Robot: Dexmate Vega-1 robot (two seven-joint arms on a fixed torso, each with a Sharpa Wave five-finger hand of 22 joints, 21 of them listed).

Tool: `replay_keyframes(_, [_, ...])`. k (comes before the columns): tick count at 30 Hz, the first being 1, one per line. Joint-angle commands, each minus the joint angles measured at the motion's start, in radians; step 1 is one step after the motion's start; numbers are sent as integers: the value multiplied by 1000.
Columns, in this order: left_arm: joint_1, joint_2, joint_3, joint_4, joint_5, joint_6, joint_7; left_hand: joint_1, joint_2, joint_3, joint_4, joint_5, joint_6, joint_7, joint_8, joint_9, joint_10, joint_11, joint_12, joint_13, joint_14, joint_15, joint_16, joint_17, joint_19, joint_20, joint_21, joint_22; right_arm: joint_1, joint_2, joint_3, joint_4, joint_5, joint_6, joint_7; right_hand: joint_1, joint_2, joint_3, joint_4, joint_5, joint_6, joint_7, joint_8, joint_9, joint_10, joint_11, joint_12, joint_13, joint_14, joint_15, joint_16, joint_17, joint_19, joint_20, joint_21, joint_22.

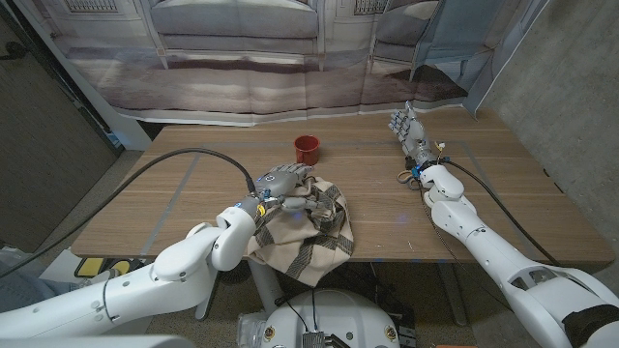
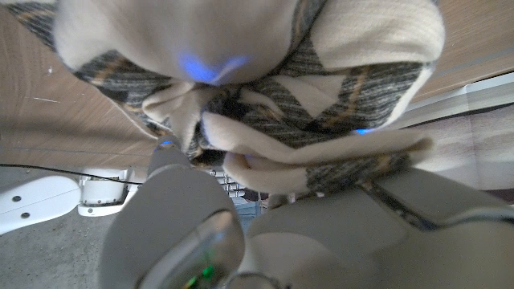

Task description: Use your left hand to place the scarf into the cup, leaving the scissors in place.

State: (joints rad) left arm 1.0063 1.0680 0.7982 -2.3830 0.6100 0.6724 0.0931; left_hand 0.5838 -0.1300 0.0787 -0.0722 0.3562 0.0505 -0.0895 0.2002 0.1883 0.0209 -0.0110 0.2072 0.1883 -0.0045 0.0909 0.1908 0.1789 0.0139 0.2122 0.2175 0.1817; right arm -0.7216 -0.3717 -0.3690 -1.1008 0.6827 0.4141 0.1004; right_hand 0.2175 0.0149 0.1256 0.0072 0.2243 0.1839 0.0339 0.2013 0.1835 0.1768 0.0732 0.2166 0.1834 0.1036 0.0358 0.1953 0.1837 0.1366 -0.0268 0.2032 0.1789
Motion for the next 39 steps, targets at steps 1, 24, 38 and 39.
replay_keyframes(1, [-59, -31, 73, 18, 88, 31, -99, 14, 1, 2, -5, 4, 6, -3, 7, 4, -2, -10, 4, 5, 4, -4, 2, 5, 10, 4, -3, 1, 11, 6, -2, 13, -1, 2, 4, -3, 8, -2, 0, -3, 3, 0, -5, 5, 8, 0, -3, 3, 9, 2, -6, 2, 3, 3, -2, 6])
replay_keyframes(24, [-102, -62, 123, 7, 145, 109, -232, 43, 6, 1, -17, 10, -6, -7, 2, 4, -17, -5, -2, 5, -4, 1, -1, 5, 14, 3, -6, 1, 25, 12, -7, 24, 1, -8, 12, -4, 9, -4, -1, -3, 13, 1, -1, 5, 6, -1, -4, 3, 10, 5, -6, 2, -8, 12, -6, 6])
replay_keyframes(38, [-143, -108, 179, 40, 194, 155, -318, 58, 7, 0, -23, 12, -1, -3, 3, 4, -13, -2, 0, 5, 3, 4, 2, 4, 23, 3, -5, 2, 32, 19, -6, 42, 6, -4, 25, -5, 10, -5, -2, -4, 17, 1, -1, 5, 6, 2, -4, 3, 10, 6, -6, 2, -15, 16, -8, 6])
replay_keyframes(39, [-145, -111, 184, 43, 203, 161, -320, 59, 7, 0, -24, 12, -1, -2, 3, 4, -13, -3, 0, 5, 3, 4, 2, 4, 24, 3, -5, 2, 31, 18, -7, 41, 6, -5, 24, -5, 10, -5, -2, -4, 17, 1, -1, 5, 6, 2, -4, 3, 10, 6, -6, 2, -16, 17, -8, 6])
